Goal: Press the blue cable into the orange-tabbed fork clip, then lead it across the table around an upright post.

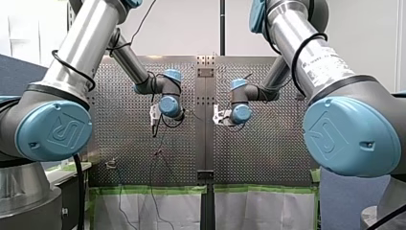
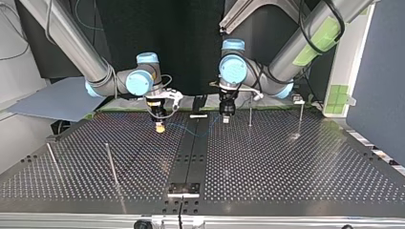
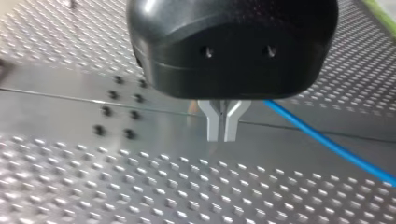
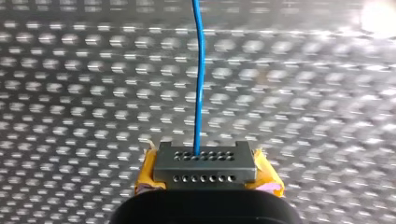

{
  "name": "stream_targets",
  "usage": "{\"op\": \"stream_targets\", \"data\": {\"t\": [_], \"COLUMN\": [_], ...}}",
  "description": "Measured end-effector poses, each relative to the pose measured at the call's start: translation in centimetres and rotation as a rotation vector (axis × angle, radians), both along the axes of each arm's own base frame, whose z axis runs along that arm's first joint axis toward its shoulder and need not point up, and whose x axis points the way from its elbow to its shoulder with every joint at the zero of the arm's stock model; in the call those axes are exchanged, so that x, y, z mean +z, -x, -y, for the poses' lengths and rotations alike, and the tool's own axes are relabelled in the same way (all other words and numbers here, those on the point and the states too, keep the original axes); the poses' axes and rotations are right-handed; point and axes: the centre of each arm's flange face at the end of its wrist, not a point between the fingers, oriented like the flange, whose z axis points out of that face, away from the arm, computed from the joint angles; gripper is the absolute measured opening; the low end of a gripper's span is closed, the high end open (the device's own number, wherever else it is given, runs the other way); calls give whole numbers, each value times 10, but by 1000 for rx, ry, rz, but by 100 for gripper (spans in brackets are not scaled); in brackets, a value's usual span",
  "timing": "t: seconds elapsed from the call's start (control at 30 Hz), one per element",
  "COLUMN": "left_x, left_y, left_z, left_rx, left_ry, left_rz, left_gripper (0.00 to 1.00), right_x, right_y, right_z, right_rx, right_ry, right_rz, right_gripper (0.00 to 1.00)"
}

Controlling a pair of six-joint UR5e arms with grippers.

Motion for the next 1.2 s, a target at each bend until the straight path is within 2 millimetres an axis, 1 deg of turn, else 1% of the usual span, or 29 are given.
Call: {"op": "stream_targets", "data": {"t": [0.17, 0.3, 0.4, 0.63, 0.9, 1.07, 1.2], "left_x": [23, 40, 51, 66, 91, 97, 102], "left_y": [4, 7, 9, 12, 16, 17, 16], "left_z": [2, 2, 2, 1, -2, -3, -3], "left_rx": [-5, -7, -8, -9, -8, -7, -7], "left_ry": [22, 44, 61, 77, 103, 107, 109], "left_rz": [34, 63, 81, 105, 141, 147, 151], "left_gripper": [0, 0, 0, 0, 0, 0, 0], "right_x": [32, 63, 81, 107, 138, 153, 169], "right_y": [-1, -1, -2, -2, -2, -2, -1], "right_z": [-4, -9, -13, -19, -28, -32, -37], "right_rx": [5, 13, 18, 24, 33, 36, 39], "right_ry": [34, 71, 91, 124, 162, 179, 199], "right_rz": [20, 41, 49, 65, 90, 101, 115], "right_gripper": [0, 0, 0, 0, 0, 0, 0]}}
